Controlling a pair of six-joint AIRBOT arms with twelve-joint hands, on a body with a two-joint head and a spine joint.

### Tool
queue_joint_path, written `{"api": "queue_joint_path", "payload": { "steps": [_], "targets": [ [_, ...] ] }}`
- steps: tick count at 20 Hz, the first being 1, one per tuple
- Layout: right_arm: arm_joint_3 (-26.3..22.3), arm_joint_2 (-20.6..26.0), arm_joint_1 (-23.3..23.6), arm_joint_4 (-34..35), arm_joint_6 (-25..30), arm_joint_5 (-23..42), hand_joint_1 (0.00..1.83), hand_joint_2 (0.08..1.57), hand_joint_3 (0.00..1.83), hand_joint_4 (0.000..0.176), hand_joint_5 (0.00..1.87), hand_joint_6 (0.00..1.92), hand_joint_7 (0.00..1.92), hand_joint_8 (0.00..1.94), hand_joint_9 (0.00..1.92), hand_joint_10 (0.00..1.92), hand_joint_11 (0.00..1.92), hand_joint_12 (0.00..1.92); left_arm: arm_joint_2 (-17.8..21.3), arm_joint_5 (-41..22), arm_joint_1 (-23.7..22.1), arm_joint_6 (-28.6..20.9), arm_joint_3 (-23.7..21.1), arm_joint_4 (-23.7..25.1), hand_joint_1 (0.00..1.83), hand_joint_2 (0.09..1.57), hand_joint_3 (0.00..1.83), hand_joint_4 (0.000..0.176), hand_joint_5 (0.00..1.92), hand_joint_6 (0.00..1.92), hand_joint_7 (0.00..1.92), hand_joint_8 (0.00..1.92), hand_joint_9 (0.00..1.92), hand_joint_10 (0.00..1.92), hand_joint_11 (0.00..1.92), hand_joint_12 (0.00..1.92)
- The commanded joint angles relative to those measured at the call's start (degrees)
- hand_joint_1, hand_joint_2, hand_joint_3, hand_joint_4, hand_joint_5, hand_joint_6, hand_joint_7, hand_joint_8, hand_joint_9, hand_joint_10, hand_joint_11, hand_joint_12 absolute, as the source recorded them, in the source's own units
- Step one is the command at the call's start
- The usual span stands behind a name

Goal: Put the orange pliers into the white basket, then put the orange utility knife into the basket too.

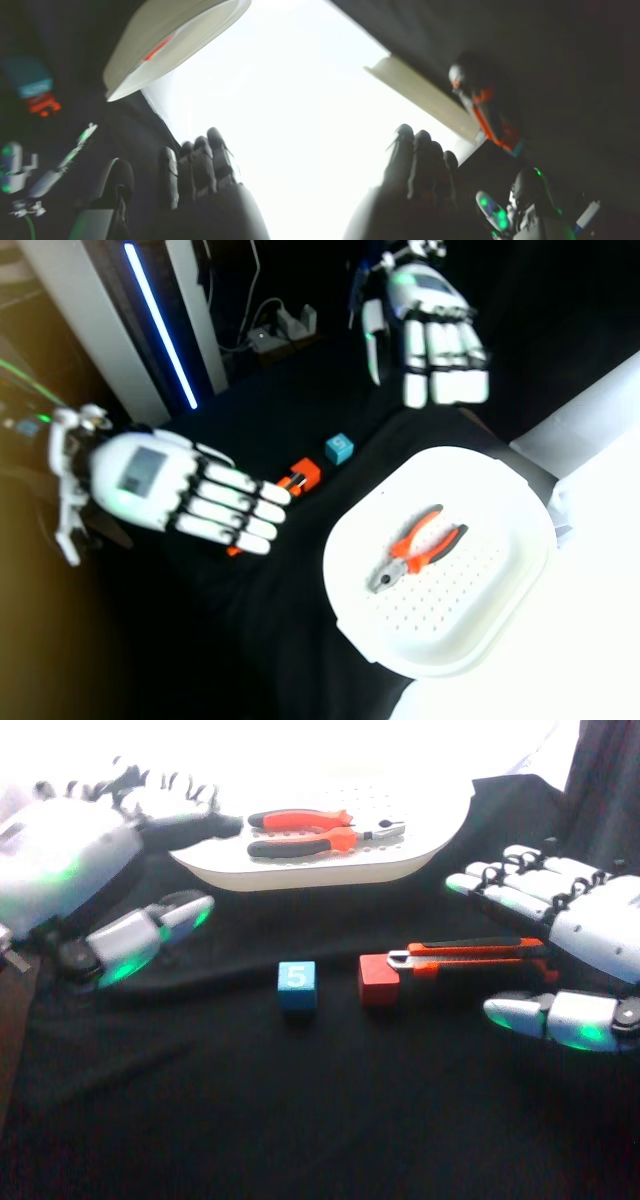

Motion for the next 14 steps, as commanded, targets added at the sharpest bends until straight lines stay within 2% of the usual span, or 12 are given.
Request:
{"api": "queue_joint_path", "payload": {
  "steps": [1, 2, 5, 6, 7, 8, 9, 10, 11, 12, 13, 14],
  "targets": [
    [0.3, -0.5, 1.1, -0.5, 0.1, 5.2, 0.47, 1.26, 0.00, 0.000, 0.01, 0.00, 0.00, 0.00, 0.11, 0.01, 0.00, 0.54, 0.5, -11.4, 0.5, -0.8, -0.3, -0.6, 0.70, 1.43, 0.00, 0.000, 0.47, 0.27, 0.51, 0.03, 0.42, 0.61, 0.13, 1.52],
    [1.0, -1.3, 1.8, -0.6, 0.1, 4.3, 0.51, 1.25, 0.00, 0.000, 0.00, 0.00, 0.01, 0.00, 0.10, 0.00, 0.00, 0.39, 0.6, -13.3, 2.2, -1.0, -0.9, -1.6, 0.68, 1.43, 0.00, 0.000, 0.39, 0.49, 0.53, 0.03, 0.32, 0.98, 0.16, 1.67],
    [2.9, -3.3, 3.4, -1.1, 0.1, 1.5, 0.51, 1.26, 0.00, 0.000, 0.00, 0.00, 0.01, 0.00, 0.10, 0.00, 0.00, 0.29, 0.6, -17.3, 4.9, -1.7, -1.7, -3.4, 0.72, 1.42, 0.00, 0.000, 0.37, 0.54, 0.54, 0.03, 0.29, 1.02, 0.14, 1.66],
    [3.6, -4.2, 4.2, -1.5, 0.0, 0.2, 0.53, 1.27, 0.00, 0.000, 0.01, 0.00, 0.03, 0.00, 0.11, 0.01, 0.00, 0.31, 0.7, -18.7, 5.9, -2.1, -1.9, -4.0, 0.82, 1.43, 0.01, 0.000, 0.42, 1.53, 0.53, 0.02, 0.29, 0.96, 0.13, 1.59],
    [4.4, -5.1, 4.9, -1.7, -0.2, -1.1, 0.59, 1.27, 0.00, 0.000, 0.19, 0.03, 0.24, 0.03, 0.25, 0.05, 0.00, 0.68, 0.7, -19.3, 6.4, -2.3, -2.0, -4.4, 0.81, 1.42, 0.00, 0.000, 0.26, 1.04, 0.53, 0.02, 0.31, 0.99, 0.12, 1.65],
    [5.2, -6.0, 5.4, -1.9, -0.4, -2.3, 0.62, 1.26, 0.00, 0.000, 0.35, 0.05, 0.40, 0.03, 0.34, 0.09, 0.00, 0.95, 0.7, -19.7, 6.7, -2.7, -2.1, -4.5, 0.79, 1.41, 0.00, 0.000, 0.31, 0.69, 0.54, 0.02, 0.30, 0.99, 0.12, 1.66],
    [6.0, -6.8, 5.8, -1.9, -0.4, -3.3, 0.68, 1.29, 0.00, 0.000, 0.57, 0.14, 0.64, 0.12, 0.52, 0.20, 0.00, 1.33, 0.7, -19.9, 6.9, -2.8, -2.1, -4.5, 0.76, 1.41, 0.00, 0.000, 0.35, 0.52, 0.53, 0.02, 0.29, 1.00, 0.11, 1.67],
    [7.0, -7.7, 6.2, -1.9, -0.4, -4.6, 0.68, 1.29, 0.00, 0.000, 0.57, 0.14, 0.64, 0.12, 0.52, 0.20, 0.00, 1.33, 0.6, -20.0, 6.9, -2.9, -2.2, -4.5, 0.76, 1.41, 0.00, 0.000, 0.35, 0.52, 0.53, 0.02, 0.29, 1.00, 0.11, 1.67],
    [7.8, -8.4, 6.5, -1.9, -0.5, -5.8, 0.93, 1.32, 0.00, 0.000, 0.61, 1.53, 0.69, 1.50, 0.59, 1.70, 0.47, 1.85, 0.6, -20.4, 7.1, -2.9, -2.3, -4.4, 0.74, 1.42, 0.00, 0.000, 0.40, 0.38, 0.52, 0.01, 0.29, 1.04, 0.14, 1.65],
    [9.5, -9.7, 7.8, -1.8, -2.3, -8.3, 0.98, 1.30, 0.00, 0.000, 0.63, 1.84, 0.75, 1.85, 0.74, 1.88, 0.74, 1.91, 0.6, -21.0, 7.3, -3.3, -2.4, -4.4, 0.72, 1.43, 0.00, 0.000, 0.41, 0.37, 0.52, 0.01, 0.30, 1.03, 0.17, 1.61],
    [9.6, -9.9, 8.0, -1.7, -3.1, -8.7, 1.10, 1.29, 0.00, 0.000, 0.77, 1.91, 0.94, 1.92, 0.96, 1.91, 1.03, 1.92, 0.6, -21.2, 7.3, -3.4, -2.4, -4.4, 0.73, 1.43, 0.00, 0.000, 0.40, 0.36, 0.52, 0.01, 0.31, 1.05, 0.18, 1.61],
    [9.5, -10.0, 8.8, -1.2, -5.5, -9.2, 1.22, 1.25, 0.00, 0.000, 0.87, 1.92, 1.06, 1.94, 1.09, 1.92, 1.17, 1.92, 0.6, -21.4, 7.6, -3.6, -2.4, -4.5, 0.75, 1.42, 0.00, 0.000, 0.40, 0.35, 0.53, 0.01, 0.33, 1.05, 0.18, 1.59]
  ]
}}
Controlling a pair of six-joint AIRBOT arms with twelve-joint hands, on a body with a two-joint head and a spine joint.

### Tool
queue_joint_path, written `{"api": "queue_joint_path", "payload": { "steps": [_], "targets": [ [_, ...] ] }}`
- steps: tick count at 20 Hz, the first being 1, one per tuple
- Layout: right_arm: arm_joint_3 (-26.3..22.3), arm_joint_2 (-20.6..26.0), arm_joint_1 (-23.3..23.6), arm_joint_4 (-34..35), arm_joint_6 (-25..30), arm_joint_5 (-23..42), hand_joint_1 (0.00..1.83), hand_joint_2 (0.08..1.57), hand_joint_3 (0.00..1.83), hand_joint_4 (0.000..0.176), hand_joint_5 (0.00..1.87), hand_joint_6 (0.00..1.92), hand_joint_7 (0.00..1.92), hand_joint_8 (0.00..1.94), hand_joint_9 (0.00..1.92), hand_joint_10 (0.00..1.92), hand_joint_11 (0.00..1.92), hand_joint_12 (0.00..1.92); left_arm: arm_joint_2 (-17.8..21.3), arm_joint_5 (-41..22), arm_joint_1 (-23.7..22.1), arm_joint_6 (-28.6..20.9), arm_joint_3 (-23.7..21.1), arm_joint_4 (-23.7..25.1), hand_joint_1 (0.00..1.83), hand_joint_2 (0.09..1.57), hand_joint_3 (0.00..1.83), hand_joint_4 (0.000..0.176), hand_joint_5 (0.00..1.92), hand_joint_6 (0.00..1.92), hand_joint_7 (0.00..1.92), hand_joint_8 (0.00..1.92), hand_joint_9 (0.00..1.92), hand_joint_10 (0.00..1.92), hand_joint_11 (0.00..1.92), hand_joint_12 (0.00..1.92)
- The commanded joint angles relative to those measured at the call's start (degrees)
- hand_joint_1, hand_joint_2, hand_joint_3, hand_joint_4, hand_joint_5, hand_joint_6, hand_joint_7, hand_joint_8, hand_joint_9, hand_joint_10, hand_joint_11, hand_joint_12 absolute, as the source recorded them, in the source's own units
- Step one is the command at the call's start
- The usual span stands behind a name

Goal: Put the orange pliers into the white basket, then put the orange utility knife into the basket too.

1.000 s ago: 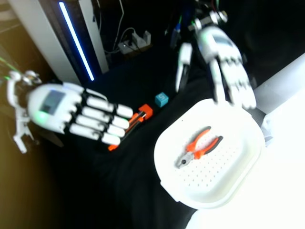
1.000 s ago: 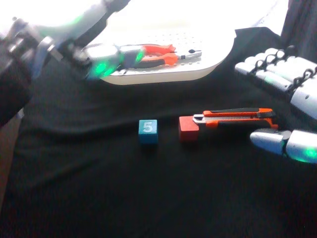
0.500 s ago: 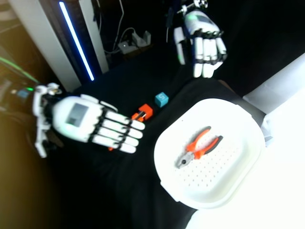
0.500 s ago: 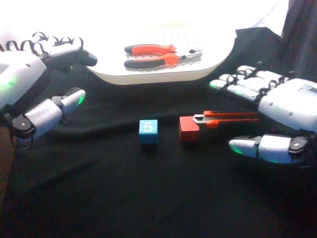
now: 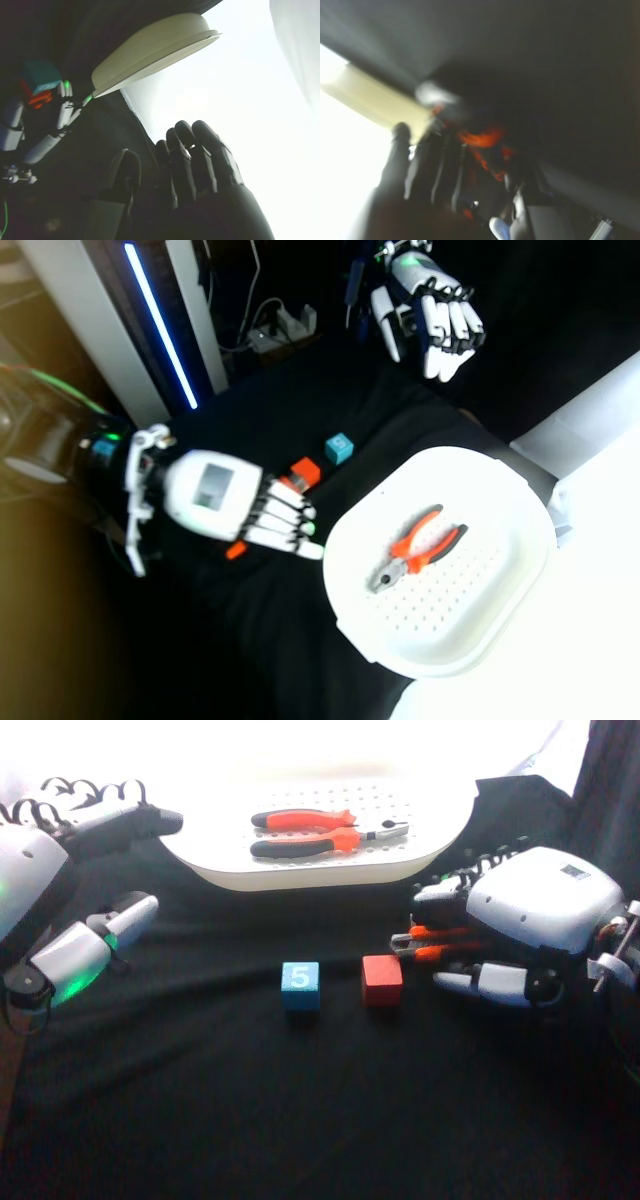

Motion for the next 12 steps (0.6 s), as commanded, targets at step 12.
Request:
{"api": "queue_joint_path", "payload": {
  "steps": [12],
  "targets": [
    [-12.8, 12.6, 4.2, -5.9, -3.7, 22.2, 1.17, 1.34, 0.02, 0.012, 0.78, 1.92, 1.10, 1.94, 1.24, 1.92, 1.22, 1.92, 0.0, -8.9, 0.9, -0.4, -0.1, -0.4, 0.70, 1.42, 0.00, 0.000, 0.38, 0.48, 0.52, 0.01, 0.33, 1.00, 0.17, 1.61]
  ]
}}
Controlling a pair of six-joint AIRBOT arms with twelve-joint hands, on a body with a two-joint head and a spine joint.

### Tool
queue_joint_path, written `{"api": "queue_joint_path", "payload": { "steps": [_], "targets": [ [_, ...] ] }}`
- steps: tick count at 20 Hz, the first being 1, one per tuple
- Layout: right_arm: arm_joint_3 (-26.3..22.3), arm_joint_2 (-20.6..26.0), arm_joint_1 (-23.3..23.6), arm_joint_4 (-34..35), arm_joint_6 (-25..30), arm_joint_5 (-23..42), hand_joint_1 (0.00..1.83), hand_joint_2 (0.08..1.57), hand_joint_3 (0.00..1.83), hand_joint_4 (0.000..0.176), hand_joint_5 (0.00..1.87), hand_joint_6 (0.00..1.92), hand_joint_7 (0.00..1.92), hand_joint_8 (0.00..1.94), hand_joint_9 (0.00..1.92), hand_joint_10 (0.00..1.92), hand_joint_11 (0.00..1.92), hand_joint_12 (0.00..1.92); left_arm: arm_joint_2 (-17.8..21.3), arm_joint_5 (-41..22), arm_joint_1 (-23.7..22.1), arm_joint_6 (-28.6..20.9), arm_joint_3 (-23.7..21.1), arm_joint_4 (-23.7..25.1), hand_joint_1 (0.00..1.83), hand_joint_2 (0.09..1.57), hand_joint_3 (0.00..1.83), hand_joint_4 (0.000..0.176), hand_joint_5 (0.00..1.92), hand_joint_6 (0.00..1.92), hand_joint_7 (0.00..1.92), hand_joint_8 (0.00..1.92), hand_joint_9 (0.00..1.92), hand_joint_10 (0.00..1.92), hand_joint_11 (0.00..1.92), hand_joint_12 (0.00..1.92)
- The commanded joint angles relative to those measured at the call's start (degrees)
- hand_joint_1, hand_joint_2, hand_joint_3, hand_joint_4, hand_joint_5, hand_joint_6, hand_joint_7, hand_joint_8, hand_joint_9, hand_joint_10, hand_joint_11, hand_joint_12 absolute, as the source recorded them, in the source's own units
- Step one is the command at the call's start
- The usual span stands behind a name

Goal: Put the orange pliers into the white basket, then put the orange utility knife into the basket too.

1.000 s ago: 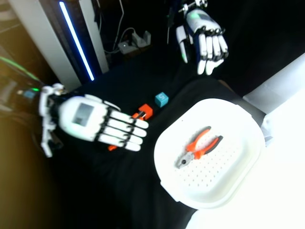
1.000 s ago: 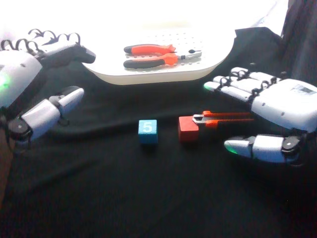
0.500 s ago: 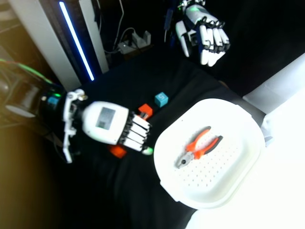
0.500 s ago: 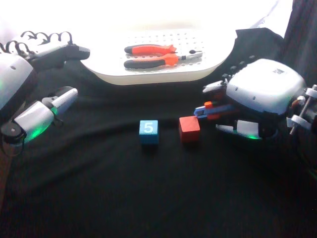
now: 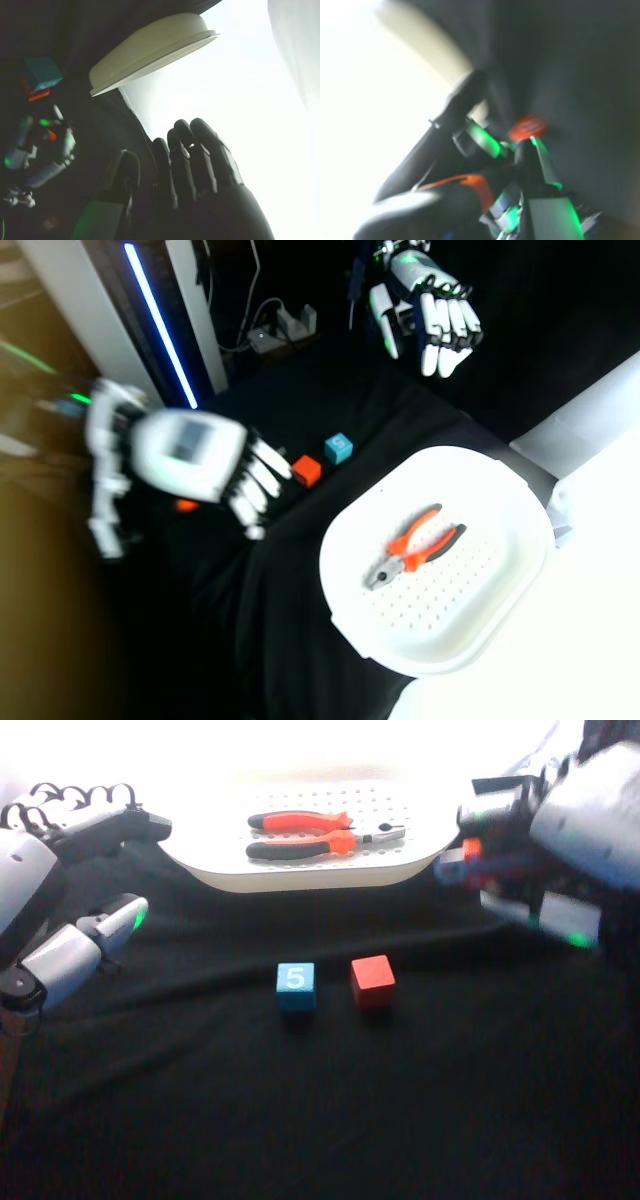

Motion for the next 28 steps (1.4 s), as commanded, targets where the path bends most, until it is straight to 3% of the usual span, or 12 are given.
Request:
{"api": "queue_joint_path", "payload": {
  "steps": [1, 5, 6, 11, 13, 15, 17, 18, 19, 21, 24, 28],
  "targets": [
    [-0.1, -0.4, 2.2, -1.8, -0.1, 8.2, 1.21, 1.32, 0.01, 0.000, 0.75, 1.92, 1.11, 1.94, 1.29, 1.92, 1.29, 1.92, 0.0, -7.6, 0.0, -0.3, -0.2, 0.8, 0.69, 1.41, 0.00, 0.000, 0.39, 0.48, 0.53, 0.01, 0.34, 0.98, 0.19, 1.59],
    [8.2, -7.2, 13.5, -2.8, -0.1, -5.0, 1.19, 1.28, 0.00, 0.000, 0.92, 1.92, 1.17, 1.94, 1.33, 1.92, 1.41, 1.92, -0.5, -7.2, 0.2, -0.3, -0.3, 0.8, 0.70, 1.40, 0.00, 0.000, 0.36, 0.58, 0.57, 0.02, 0.37, 0.95, 0.15, 1.57],
    [10.6, -9.3, 15.4, -2.8, -0.1, -8.1, 1.18, 1.28, 0.00, 0.000, 0.89, 1.92, 1.16, 1.94, 1.34, 1.92, 1.46, 1.92, -0.8, -7.0, 0.3, -0.6, -0.3, 0.8, 0.75, 1.42, 0.01, 0.011, 0.43, 1.52, 0.57, 0.03, 0.36, 0.97, 0.15, 1.60],
    [23.1, -19.7, 20.9, -2.1, -0.1, -21.1, 1.17, 1.25, 0.00, 0.067, 0.92, 1.92, 1.15, 1.94, 1.27, 1.92, 1.36, 1.92, -1.9, -5.3, 0.4, -2.0, 0.4, 1.4, 0.78, 1.39, 0.00, 0.000, 0.39, 0.57, 0.57, 0.02, 0.32, 0.94, 0.16, 1.58],
    [28.7, -24.3, 21.5, -1.4, -0.1, -25.6, 1.27, 1.20, 0.00, 0.000, 0.88, 1.92, 1.03, 1.94, 1.15, 1.92, 1.25, 1.92, -2.3, -5.0, 0.4, -2.3, 0.7, 1.4, 0.71, 1.38, 0.00, 0.000, 0.41, 0.56, 0.56, 0.01, 0.32, 0.94, 0.15, 1.60],
    [31.8, -27.1, 21.7, -0.6, -0.1, -28.9, 1.16, 1.22, 0.00, 0.000, 0.82, 1.92, 0.97, 1.94, 1.07, 1.92, 1.16, 1.92, -2.3, -5.2, 0.4, -2.6, 0.8, 1.5, 0.68, 1.38, 0.00, 0.000, 0.40, 0.54, 0.56, 0.01, 0.32, 0.94, 0.15, 1.55],
    [33.3, -28.0, 21.7, -0.1, -0.1, -30.7, 0.89, 1.31, 0.01, 0.072, 0.61, 1.66, 0.52, 1.55, 0.46, 1.72, 0.36, 1.92, -2.4, -5.5, 0.3, -2.8, 0.8, 1.6, 0.70, 1.37, 0.00, 0.000, 0.40, 0.54, 0.57, 0.02, 0.36, 0.95, 0.20, 1.52],
    [33.3, -28.0, 21.7, -0.1, -0.1, -31.0, 0.81, 1.22, 0.00, 0.008, 0.33, 1.11, 0.41, 1.02, 0.28, 1.26, 0.07, 1.67, -2.4, -5.6, 0.3, -2.8, 0.8, 1.6, 0.68, 1.37, 0.00, 0.000, 0.38, 0.54, 0.57, 0.01, 0.36, 0.95, 0.19, 1.53],
    [33.3, -28.0, 21.7, 0.0, -0.1, -31.1, 0.70, 1.20, 0.00, 0.013, 0.23, 0.56, 0.33, 0.42, 0.18, 0.67, 0.01, 1.15, -2.4, -5.6, 0.3, -2.8, 0.8, 1.6, 0.67, 1.37, 0.00, 0.000, 0.37, 0.53, 0.57, 0.01, 0.35, 0.96, 0.19, 1.53],
    [32.9, -28.0, 21.7, 0.0, -0.1, -31.1, 0.45, 1.15, 0.00, 0.101, 0.01, 0.03, 0.02, 0.02, 0.01, 0.03, 0.00, 0.10, -2.4, -5.7, 0.4, -2.9, 0.9, 1.5, 0.67, 1.37, 0.00, 0.000, 0.36, 0.54, 0.56, 0.01, 0.35, 0.99, 0.12, 1.57],
    [31.8, -28.0, 21.7, 0.0, -0.1, -30.1, 0.31, 1.09, 0.00, 0.132, 0.00, 0.00, 0.00, 0.00, 0.00, 0.00, 0.00, 0.00, -2.6, -5.5, 0.4, -3.2, 1.1, 1.4, 0.70, 1.36, 0.00, 0.000, 0.36, 0.57, 0.57, 0.01, 0.33, 1.05, 0.10, 1.64],
    [24.5, -20.9, 21.7, 0.1, -0.1, -23.8, 0.32, 1.05, 0.00, 0.068, 0.00, 0.00, 0.00, 0.00, 0.00, 0.00, 0.00, 0.00, -2.5, -5.4, 0.3, -3.3, 1.0, 1.2, 0.70, 1.34, 0.00, 0.000, 0.37, 0.52, 0.57, 0.02, 0.33, 1.04, 0.08, 1.73]
  ]
}}
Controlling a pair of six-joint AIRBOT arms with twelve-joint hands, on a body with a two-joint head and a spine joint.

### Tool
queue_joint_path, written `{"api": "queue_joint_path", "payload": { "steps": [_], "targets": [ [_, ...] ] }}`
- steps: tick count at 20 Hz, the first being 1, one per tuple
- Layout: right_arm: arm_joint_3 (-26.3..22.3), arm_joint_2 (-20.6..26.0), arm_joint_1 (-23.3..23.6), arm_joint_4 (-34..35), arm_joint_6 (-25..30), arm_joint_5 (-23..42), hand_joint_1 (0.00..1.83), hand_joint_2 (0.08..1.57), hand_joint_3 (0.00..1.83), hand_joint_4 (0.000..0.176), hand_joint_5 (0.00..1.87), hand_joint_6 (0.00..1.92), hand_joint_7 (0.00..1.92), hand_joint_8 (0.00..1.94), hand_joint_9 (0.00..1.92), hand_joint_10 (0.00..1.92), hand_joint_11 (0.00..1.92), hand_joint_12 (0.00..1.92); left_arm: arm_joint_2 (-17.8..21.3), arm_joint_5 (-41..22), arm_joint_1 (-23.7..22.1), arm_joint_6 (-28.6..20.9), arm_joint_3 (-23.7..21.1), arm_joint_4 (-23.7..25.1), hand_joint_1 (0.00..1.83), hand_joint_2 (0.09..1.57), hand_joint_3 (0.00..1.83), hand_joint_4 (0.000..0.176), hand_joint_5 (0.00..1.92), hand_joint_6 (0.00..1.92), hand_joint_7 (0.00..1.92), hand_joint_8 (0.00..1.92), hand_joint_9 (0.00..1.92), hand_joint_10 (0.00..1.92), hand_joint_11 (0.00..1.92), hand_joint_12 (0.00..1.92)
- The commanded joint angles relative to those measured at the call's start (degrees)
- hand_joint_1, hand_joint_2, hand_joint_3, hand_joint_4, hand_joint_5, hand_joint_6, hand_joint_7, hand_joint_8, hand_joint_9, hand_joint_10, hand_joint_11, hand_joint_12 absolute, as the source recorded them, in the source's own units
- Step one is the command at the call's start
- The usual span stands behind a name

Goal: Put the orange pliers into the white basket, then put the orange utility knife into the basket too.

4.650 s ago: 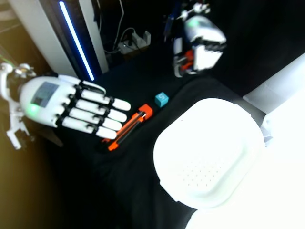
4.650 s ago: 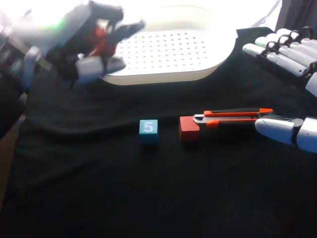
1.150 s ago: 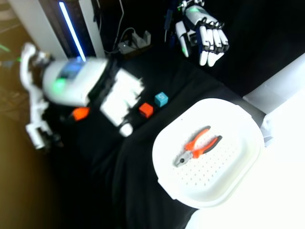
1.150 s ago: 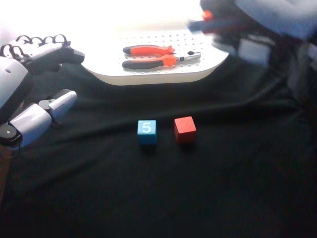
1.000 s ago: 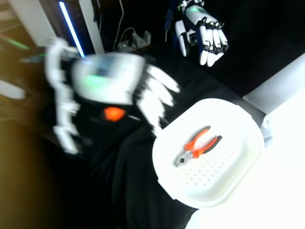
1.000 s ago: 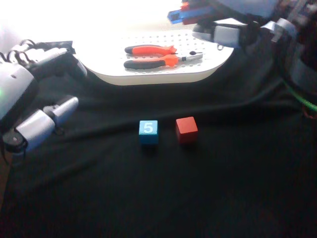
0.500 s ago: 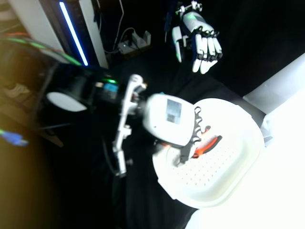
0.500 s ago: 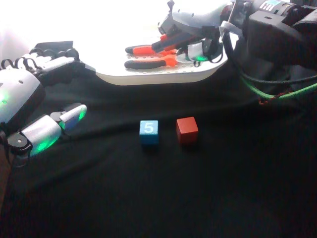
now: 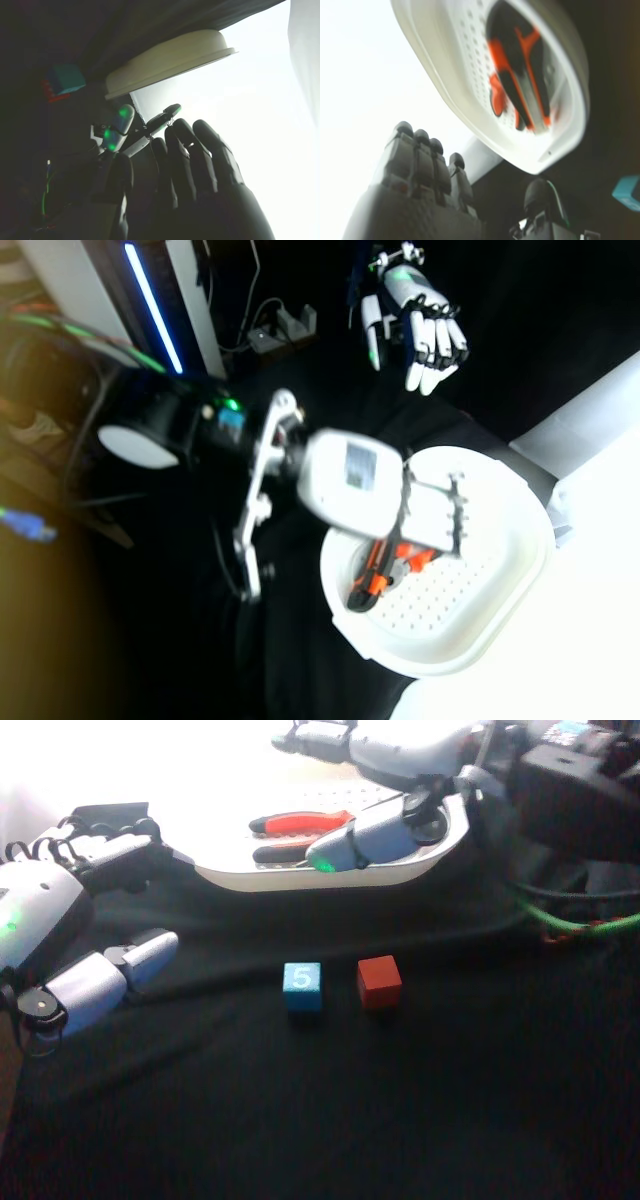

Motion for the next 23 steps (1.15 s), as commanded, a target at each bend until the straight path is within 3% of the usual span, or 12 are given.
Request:
{"api": "queue_joint_path", "payload": {
  "steps": [1, 5, 6, 7, 8, 9, 12, 13, 16, 20, 22, 23],
  "targets": [
    [-0.9, 2.4, 1.4, 1.1, -0.1, 12.2, 0.42, 1.08, 0.00, 0.081, 0.00, 0.00, 0.00, 0.00, 0.00, 0.00, 0.00, 0.00, 0.2, -7.4, -0.4, -0.4, -0.1, 0.8, 0.68, 1.35, 0.00, 0.000, 0.35, 0.37, 0.56, 0.02, 0.31, 1.06, 0.01, 1.75],
    [-10.2, 11.9, -1.3, 0.7, -0.1, 20.3, 0.30, 1.10, 0.00, 0.070, 0.00, 0.00, 0.00, 0.00, 0.00, 0.00, 0.00, 0.00, 1.2, -8.1, -0.4, -0.3, -0.6, 0.2, 0.61, 1.37, 0.00, 0.000, 0.21, 0.05, 0.42, 0.00, 0.20, 0.84, 0.00, 1.51],
    [-11.6, 13.4, -2.1, 0.6, -0.1, 21.6, 0.30, 1.10, 0.00, 0.079, 0.00, 0.00, 0.00, 0.00, 0.00, 0.00, 0.00, 0.00, 1.4, -8.4, -0.3, -0.3, -0.8, 0.1, 0.59, 1.37, 0.00, 0.000, 0.18, 0.02, 0.40, 0.00, 0.19, 0.75, 0.00, 1.43],
    [-13.8, 15.6, -4.0, 0.6, -0.1, 24.4, 0.33, 1.11, 0.00, 0.136, 0.00, 0.00, 0.00, 0.00, 0.00, 0.00, 0.00, 0.00, 1.7, -8.9, -0.2, -0.2, -1.0, -0.1, 0.60, 1.37, 0.00, 0.000, 0.15, 0.00, 0.32, 0.00, 0.17, 0.58, 0.00, 1.34],
    [-16.2, 18.3, -6.3, 0.6, -0.1, 27.3, 0.25, 1.10, 0.00, 0.135, 0.00, 0.00, 0.00, 0.00, 0.00, 0.00, 0.00, 0.00, 2.0, -9.6, -0.1, -0.1, -1.3, -0.2, 0.52, 1.37, 0.00, 0.019, 0.10, 0.00, 0.25, 0.00, 0.17, 0.41, 0.00, 1.25],
    [-18.0, 20.4, -8.2, 0.7, -0.1, 29.6, 0.18, 1.10, 0.00, 0.121, 0.00, 0.00, 0.00, 0.00, 0.00, 0.00, 0.00, 0.00, 2.2, -9.9, 0.1, 0.1, -1.4, -0.4, 0.48, 1.36, 0.00, 0.058, 0.02, 0.00, 0.13, 0.00, 0.10, 0.21, 0.00, 0.96],
    [-23.9, 26.7, -15.8, 2.1, -0.1, 38.5, 0.15, 1.13, 0.01, 0.126, 0.00, 0.00, 0.00, 0.00, 0.00, 0.00, 0.00, 0.00, 2.9, -12.0, 1.0, 0.1, -2.0, -1.3, 0.38, 1.32, 0.00, 0.085, 0.00, 0.00, 0.00, 0.00, 0.00, 0.00, 0.00, 0.04],
    [-24.9, 27.7, -17.1, 2.4, -0.1, 40.1, 0.17, 1.14, 0.01, 0.104, 0.00, 0.00, 0.00, 0.00, 0.00, 0.00, 0.00, 0.00, 3.0, -12.7, 1.3, 0.1, -2.2, -1.5, 0.38, 1.31, 0.00, 0.071, 0.00, 0.00, 0.00, 0.00, 0.00, 0.00, 0.00, 0.01],
    [-29.0, 31.8, -22.9, 3.7, -0.1, 47.2, 0.24, 1.11, 0.00, 0.114, 0.00, 0.00, 0.00, 0.00, 0.00, 0.00, 0.01, 0.00, 4.1, -15.4, 3.1, 0.1, -3.3, -1.9, 0.31, 1.28, 0.00, 0.079, 0.00, 0.00, 0.00, 0.00, 0.00, 0.00, 0.00, 0.00],
    [-33.1, 35.6, -31.9, 7.7, -0.1, 58.8, 0.19, 1.06, 0.00, 0.172, 0.00, 0.00, 0.00, 0.00, 0.00, 0.00, 0.00, 0.00, 6.0, -18.5, 4.5, 0.8, -4.8, -2.1, 0.22, 1.23, 0.00, 0.133, 0.00, 0.00, 0.00, 0.00, 0.00, 0.00, 0.00, 0.00],
    [-34.7, 37.1, -35.2, 8.9, -0.1, 63.5, 0.20, 1.06, 0.00, 0.155, 0.00, 0.00, 0.00, 0.00, 0.00, 0.00, 0.00, 0.00, 7.5, -20.9, 5.7, 1.4, -5.7, -2.1, 0.15, 1.22, 0.00, 0.103, 0.00, 0.00, 0.00, 0.00, 0.00, 0.00, 0.00, 0.00],
    [-35.1, 37.5, -36.1, 9.3, -0.1, 65.0, 0.24, 1.05, 0.00, 0.173, 0.00, 0.00, 0.00, 0.00, 0.00, 0.00, 0.00, 0.00, 8.2, -22.3, 6.3, 1.9, -6.2, -2.3, 0.11, 1.21, 0.00, 0.111, 0.00, 0.00, 0.00, 0.00, 0.00, 0.00, 0.00, 0.00]
  ]
}}
